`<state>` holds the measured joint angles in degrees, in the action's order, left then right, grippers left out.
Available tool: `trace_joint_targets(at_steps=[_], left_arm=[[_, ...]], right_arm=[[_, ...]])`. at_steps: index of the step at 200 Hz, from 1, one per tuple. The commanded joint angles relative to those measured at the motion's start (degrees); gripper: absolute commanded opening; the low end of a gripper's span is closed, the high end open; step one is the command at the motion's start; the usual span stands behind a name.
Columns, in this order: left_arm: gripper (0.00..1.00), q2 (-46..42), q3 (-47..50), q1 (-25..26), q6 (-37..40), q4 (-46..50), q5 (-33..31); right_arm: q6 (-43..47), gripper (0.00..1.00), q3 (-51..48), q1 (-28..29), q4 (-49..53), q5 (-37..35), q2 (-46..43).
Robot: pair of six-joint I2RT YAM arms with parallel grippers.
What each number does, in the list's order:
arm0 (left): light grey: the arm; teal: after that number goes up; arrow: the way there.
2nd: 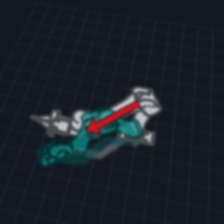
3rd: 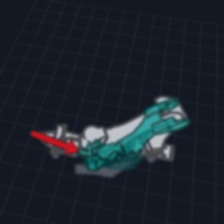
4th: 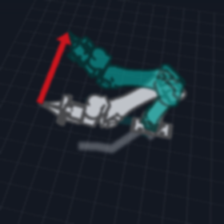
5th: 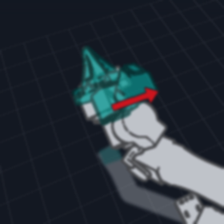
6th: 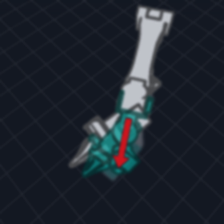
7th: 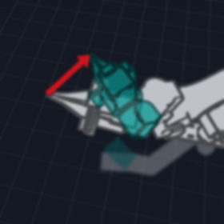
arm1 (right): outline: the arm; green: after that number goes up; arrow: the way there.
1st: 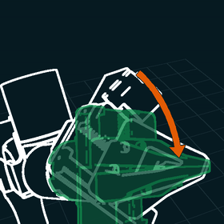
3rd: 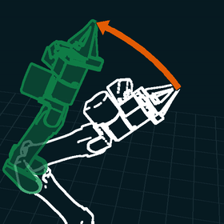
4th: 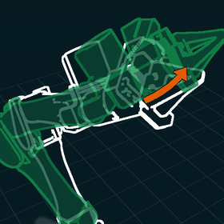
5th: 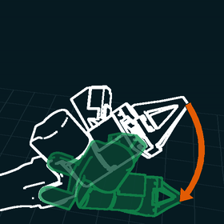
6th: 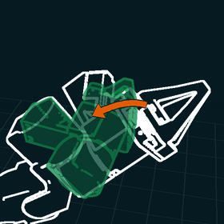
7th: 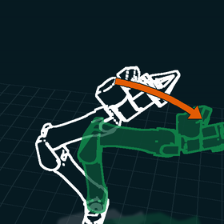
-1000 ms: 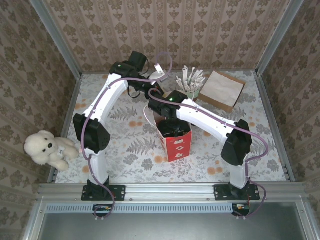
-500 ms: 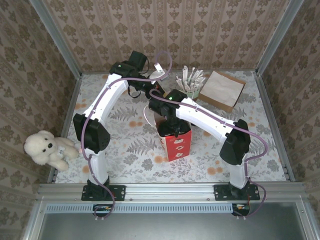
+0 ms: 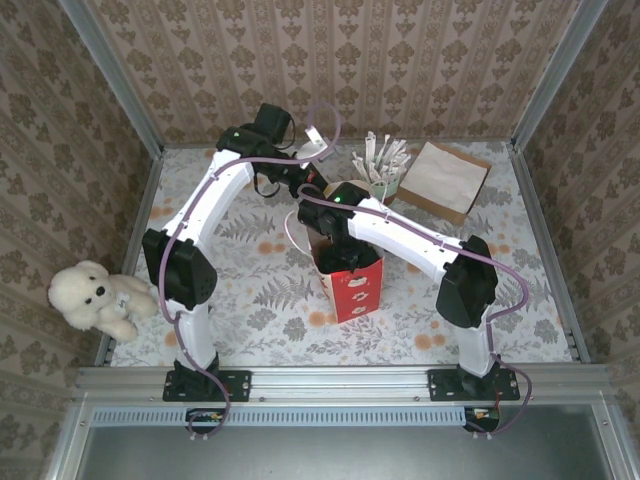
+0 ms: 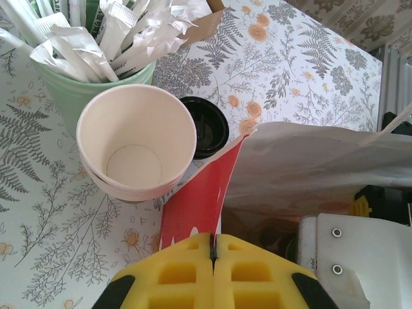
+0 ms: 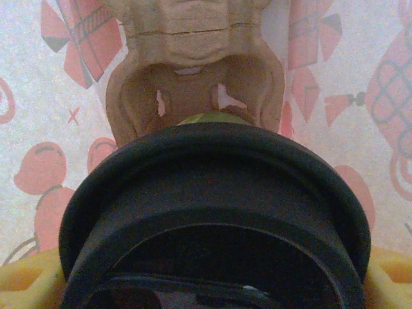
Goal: Pack the takeout coffee
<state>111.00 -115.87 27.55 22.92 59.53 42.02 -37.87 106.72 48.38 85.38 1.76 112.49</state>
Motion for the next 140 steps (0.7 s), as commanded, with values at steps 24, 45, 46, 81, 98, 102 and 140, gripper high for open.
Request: trace_joint_targets(at_steps=[24,45,46,81,98,102,140], left_arm=[[0.0,-2.5,1.0,-0.5,-2.2,-2.7,0.2],[0.0,-2.7,1.9,-0.5,-2.9,-3.6,0.1],[0.0,-2.7,1.9,-0.5,-2.9,-3.7,0.2],[0.0,-2.6,2.1,-0.5,-3.8,-4.3,0.2],[0.0,-2.6,2.1,-0.4,-4.1,-4.3,0.5],[0.0,-2.6,2.0,-0.5,-4.2,-4.3,0.7],[0.0,-2.6,1.9,-0.4,-4.6,-4.4,1.7]], right_arm=[[0.8,0.52,-2.6,-0.3,-2.9,-1.3,-1.4],[0.9,0.52,-4.2,-0.4,-4.4,-1.9,-1.5],[0.9,0.52,-4.3,-0.3,-4.4,-1.9,-1.5],[0.8,0.52,-4.8,-0.4,-5.9,-1.5,-1.7],[0.8,0.52,-4.8,-0.5,-5.9,-1.0,-1.7],[0.9,0.52,-4.8,-0.5,-5.9,-1.0,-1.6],[1.3,0.52,-4.6,-0.7,-5.9,-1.9,-1.2]])
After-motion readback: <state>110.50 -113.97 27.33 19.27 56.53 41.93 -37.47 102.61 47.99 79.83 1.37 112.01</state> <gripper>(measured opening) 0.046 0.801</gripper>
